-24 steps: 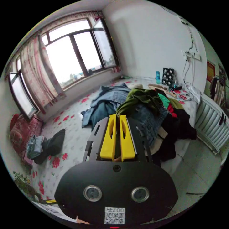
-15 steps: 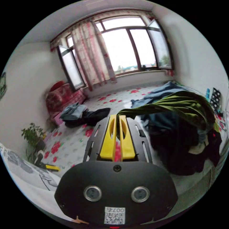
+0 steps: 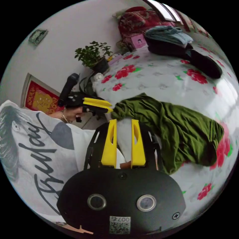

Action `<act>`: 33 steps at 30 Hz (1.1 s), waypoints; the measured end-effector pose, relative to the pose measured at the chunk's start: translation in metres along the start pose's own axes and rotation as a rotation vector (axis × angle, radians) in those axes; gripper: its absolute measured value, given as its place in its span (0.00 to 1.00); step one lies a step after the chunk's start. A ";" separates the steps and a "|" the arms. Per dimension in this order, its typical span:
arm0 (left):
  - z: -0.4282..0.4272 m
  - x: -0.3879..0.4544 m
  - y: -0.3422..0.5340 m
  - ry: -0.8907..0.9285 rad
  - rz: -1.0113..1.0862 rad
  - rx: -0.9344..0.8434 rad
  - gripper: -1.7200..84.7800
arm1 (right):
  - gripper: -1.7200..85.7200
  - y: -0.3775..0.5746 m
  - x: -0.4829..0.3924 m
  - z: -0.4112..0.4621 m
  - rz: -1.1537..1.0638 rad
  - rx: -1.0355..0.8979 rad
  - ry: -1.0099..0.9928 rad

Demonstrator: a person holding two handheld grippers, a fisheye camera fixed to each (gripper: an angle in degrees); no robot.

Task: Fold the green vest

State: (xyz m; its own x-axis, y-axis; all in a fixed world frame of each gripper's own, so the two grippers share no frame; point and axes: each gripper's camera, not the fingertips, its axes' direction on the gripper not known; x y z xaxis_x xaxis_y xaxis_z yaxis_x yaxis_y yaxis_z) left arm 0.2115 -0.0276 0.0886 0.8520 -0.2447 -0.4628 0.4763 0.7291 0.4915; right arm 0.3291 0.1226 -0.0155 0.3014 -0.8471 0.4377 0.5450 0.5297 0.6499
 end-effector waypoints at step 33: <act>0.032 0.036 -0.051 -0.233 0.164 -0.151 0.02 | 0.03 0.042 0.077 0.137 0.100 -0.138 -0.003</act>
State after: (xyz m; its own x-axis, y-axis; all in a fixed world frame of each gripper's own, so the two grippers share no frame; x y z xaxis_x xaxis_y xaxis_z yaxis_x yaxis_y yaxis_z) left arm 0.2243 -0.0939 0.0703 0.9500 -0.2429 -0.1962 0.3055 0.8532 0.4227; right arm 0.2680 0.0852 0.1302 0.3568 -0.7905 0.4978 0.6150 0.5999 0.5118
